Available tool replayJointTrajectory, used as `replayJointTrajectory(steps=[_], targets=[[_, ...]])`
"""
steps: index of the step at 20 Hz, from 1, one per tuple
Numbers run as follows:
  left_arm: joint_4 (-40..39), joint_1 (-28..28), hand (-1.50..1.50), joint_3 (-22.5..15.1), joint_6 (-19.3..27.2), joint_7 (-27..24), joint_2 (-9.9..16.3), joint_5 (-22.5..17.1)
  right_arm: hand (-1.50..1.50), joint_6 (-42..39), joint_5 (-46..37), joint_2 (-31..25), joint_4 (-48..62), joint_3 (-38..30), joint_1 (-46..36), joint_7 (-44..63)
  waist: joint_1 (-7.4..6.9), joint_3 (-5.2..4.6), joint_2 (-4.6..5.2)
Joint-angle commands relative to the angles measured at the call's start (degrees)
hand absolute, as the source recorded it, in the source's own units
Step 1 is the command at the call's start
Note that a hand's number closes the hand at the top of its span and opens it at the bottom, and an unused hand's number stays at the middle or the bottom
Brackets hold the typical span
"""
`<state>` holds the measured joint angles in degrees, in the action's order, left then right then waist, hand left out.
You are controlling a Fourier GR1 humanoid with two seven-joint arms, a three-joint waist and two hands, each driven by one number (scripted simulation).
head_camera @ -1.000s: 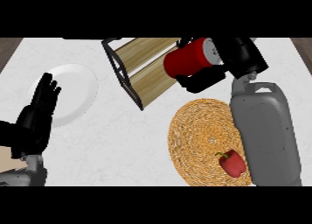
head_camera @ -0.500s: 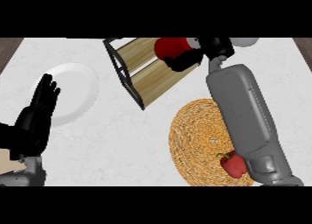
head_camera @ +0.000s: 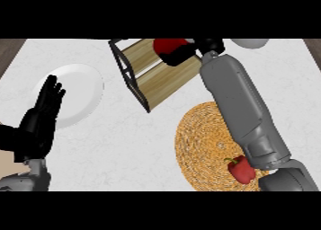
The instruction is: Pick the can from the placemat and place it in the tiered shelf
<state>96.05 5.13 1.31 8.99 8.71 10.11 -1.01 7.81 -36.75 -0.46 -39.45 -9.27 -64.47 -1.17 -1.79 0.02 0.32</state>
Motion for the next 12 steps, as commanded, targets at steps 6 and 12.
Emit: replayJointTrajectory(steps=[6, 12], targets=[[0.9, 0.3, 0.0, -1.7, 2.5, 0.8, -2.4, 2.8, -1.5, -1.1, 3.7, -0.7, 14.5, -3.5, -5.8, -6.9, 0.11, -0.02, 0.22], [-1.9, 4.0, 0.0, 1.9, -0.8, 2.1, 0.5, -0.2, -1.5, -0.1, 6.9, -0.3, 18.4, -7.0, -9.6, -11.2, -0.33, -0.02, 0.42]])
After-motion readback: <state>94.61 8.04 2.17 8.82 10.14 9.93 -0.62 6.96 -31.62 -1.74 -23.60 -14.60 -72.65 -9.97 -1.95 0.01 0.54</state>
